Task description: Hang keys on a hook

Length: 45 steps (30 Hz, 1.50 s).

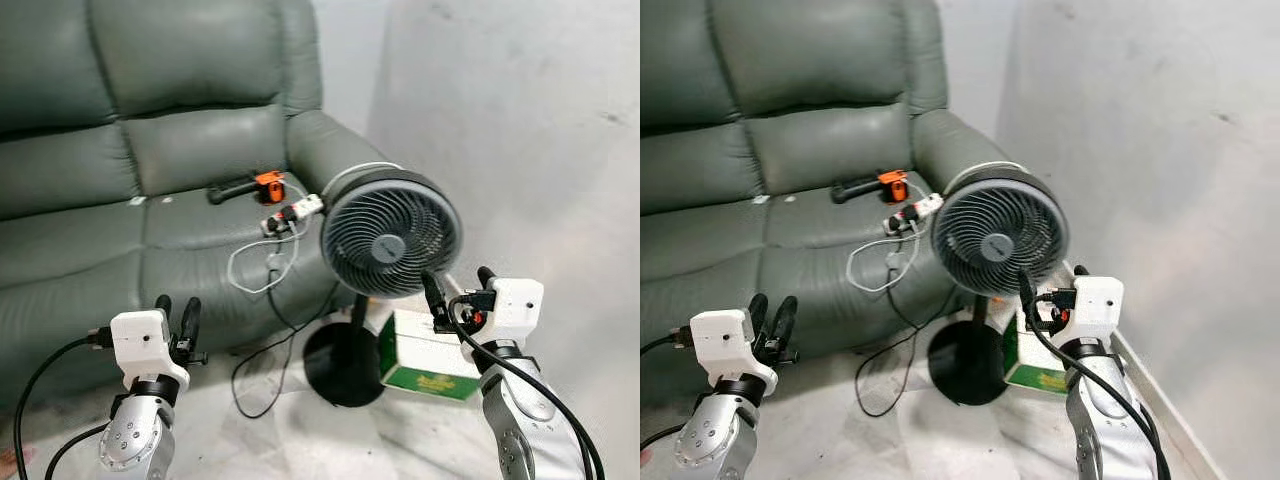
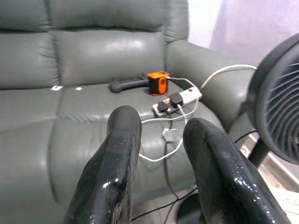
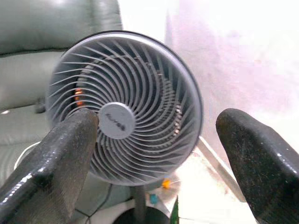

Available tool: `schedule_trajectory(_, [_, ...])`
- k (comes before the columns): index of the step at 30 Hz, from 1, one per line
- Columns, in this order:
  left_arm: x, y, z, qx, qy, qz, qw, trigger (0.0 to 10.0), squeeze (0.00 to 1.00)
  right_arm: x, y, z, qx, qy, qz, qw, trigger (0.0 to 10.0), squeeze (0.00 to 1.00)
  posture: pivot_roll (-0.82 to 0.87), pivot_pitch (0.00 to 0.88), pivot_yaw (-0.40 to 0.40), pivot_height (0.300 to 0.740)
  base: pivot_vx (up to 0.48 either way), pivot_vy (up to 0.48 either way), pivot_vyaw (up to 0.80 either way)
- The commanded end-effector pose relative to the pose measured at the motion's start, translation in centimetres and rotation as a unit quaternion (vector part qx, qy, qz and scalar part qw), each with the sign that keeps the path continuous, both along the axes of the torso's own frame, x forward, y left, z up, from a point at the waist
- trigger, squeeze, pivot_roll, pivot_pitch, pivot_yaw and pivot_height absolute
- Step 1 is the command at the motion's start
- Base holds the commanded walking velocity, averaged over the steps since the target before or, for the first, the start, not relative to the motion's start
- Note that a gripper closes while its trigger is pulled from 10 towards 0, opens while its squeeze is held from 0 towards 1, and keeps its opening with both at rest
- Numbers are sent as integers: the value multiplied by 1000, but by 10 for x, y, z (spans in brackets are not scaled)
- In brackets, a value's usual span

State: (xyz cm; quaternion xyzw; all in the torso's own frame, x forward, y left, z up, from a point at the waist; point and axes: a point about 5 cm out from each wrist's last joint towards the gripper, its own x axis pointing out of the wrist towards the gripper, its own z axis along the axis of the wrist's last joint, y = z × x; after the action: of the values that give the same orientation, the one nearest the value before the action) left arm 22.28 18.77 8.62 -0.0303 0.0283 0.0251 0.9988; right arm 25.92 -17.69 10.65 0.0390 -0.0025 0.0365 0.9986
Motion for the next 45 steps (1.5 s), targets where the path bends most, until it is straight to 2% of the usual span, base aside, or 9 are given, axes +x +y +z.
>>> schedule_trajectory(1, [1, -1, 0, -1, 4, -9, 1000, 10000, 0, 0, -1, -2, 3, 8, 2, 1000, 10000, 0, 39, 33, -25, 740, 0, 0, -800])
schedule_trajectory(10, [2, -2, 0, -4, 7, -16, 1000, 10000, 0, 0, -1, -2, 5, 13, 2, 1000, 10000, 0, 31, 34, -23, 740, 0, 0, -800])
schedule_trajectory(18, [4, -1, 5, 29, 2, -2, 1000, 10000, 0, 1, -2, -2, 6, 16, 2, 1000, 10000, 0, 16, 42, -30, 740, 0, 0, -800])
schedule_trajectory(26, [6, -1, 2, 32, 8, -3, 999, 10000, 0, 2, -2, -2, 9, 17, 0, 1000, 10000, 0, 17, 41, -26, 740, 0, 0, -800])
schedule_trajectory(30, [8, 1, 6, 48, -4, 8, 999, 10000, 0, 2, -1, -2, 10, 19, 1, 1000, 10000, 0, 15, 43, -22, 740, 0, 0, -800])
schedule_trajectory(37, [8, 0, 4, 41, 2, 1, 999, 10000, 0, 2, -1, -3, 17, 21, 4, 1000, 10000, 0, 24, 39, -23, 740, 0, 0, -800])
schedule_trajectory(45, [8, 0, 3, 41, 6, -3, 999, 10000, 0, 2, 0, -4, 22, 23, 8, 999, 10000, 0, 24, 36, -23, 740, 0, 0, -132])
